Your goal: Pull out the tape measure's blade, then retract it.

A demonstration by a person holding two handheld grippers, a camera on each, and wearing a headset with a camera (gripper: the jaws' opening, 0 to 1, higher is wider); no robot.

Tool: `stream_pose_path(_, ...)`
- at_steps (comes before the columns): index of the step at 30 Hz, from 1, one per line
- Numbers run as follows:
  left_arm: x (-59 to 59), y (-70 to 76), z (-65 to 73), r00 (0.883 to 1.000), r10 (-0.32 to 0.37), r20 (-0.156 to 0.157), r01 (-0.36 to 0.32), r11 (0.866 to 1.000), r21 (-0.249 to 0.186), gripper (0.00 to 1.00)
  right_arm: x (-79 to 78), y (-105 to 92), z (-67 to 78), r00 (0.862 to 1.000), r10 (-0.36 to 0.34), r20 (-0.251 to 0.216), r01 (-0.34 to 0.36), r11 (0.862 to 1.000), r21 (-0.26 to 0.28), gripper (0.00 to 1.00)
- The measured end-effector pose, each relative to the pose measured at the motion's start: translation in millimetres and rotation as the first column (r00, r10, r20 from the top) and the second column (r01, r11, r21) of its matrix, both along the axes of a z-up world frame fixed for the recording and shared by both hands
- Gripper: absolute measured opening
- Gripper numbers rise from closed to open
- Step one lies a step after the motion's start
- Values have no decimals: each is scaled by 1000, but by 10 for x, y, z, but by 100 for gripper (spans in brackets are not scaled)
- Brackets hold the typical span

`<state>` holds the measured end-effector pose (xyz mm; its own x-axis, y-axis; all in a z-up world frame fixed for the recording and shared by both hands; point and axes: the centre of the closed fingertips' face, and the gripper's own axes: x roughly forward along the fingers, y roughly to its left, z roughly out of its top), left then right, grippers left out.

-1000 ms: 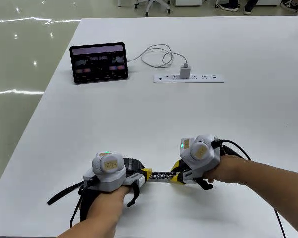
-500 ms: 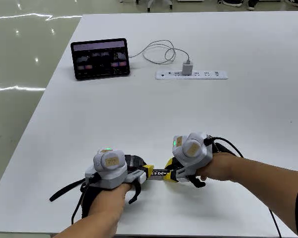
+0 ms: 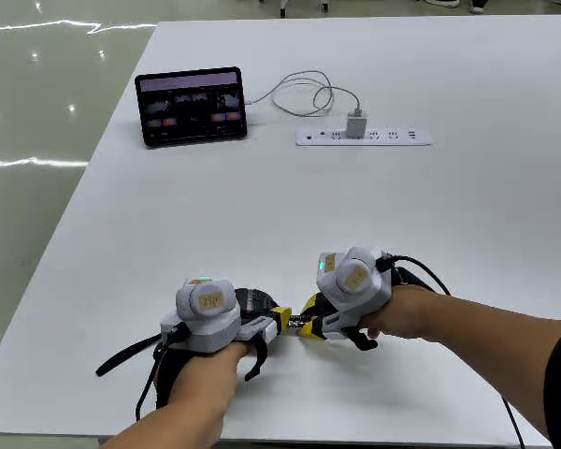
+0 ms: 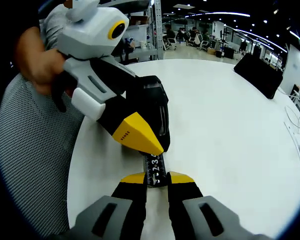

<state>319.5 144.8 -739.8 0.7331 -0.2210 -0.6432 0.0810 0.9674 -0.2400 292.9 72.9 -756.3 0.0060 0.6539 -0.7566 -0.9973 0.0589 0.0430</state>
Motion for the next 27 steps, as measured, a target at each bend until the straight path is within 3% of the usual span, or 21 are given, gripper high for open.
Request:
stream_pose_path(20, -7, 10, 3, 1000, 11, -3, -11, 1000, -21, 64, 5, 143, -10, 1000, 1, -10, -1, 1000, 10, 12)
stream_pose_path(27, -8, 13, 6, 1000, 17, -6, -17, 999, -29, 64, 1, 61, -39, 999, 43, 26, -43, 999, -15, 12)
